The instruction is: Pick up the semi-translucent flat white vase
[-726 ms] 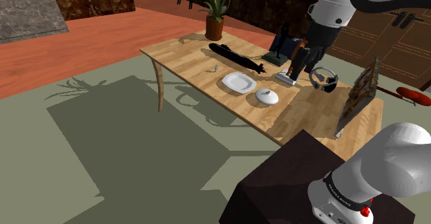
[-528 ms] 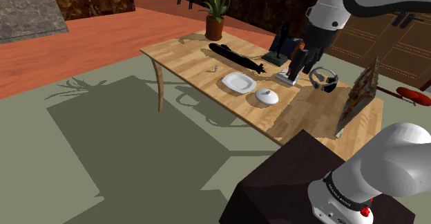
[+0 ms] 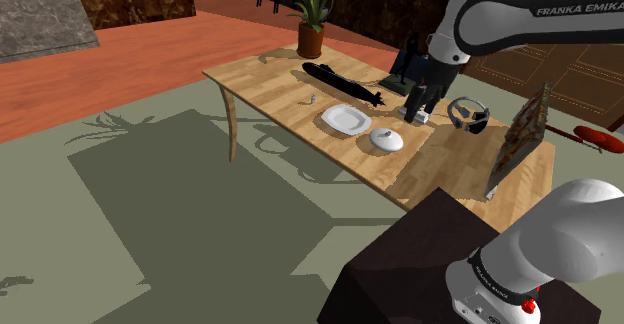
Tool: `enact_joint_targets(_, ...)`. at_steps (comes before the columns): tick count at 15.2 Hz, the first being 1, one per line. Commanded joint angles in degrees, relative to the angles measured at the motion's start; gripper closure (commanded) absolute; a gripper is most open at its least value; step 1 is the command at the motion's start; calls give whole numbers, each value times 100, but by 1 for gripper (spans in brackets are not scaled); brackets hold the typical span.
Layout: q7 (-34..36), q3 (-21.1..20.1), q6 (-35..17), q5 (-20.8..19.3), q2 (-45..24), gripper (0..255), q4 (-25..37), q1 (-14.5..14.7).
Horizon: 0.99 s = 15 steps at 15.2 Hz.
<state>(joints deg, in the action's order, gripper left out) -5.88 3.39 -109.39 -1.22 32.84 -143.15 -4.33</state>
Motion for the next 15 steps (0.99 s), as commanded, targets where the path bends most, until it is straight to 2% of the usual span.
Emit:
enact_joint_targets(1,-140,135,-392,-87,-312,0,-46,-82)
enact_joint_targets(9,-649,615,-1726,-224,-1782,0,187,-319)
enact_joint_targets(15,-1114,917,-2542,-61,-3028,0,684,-461)
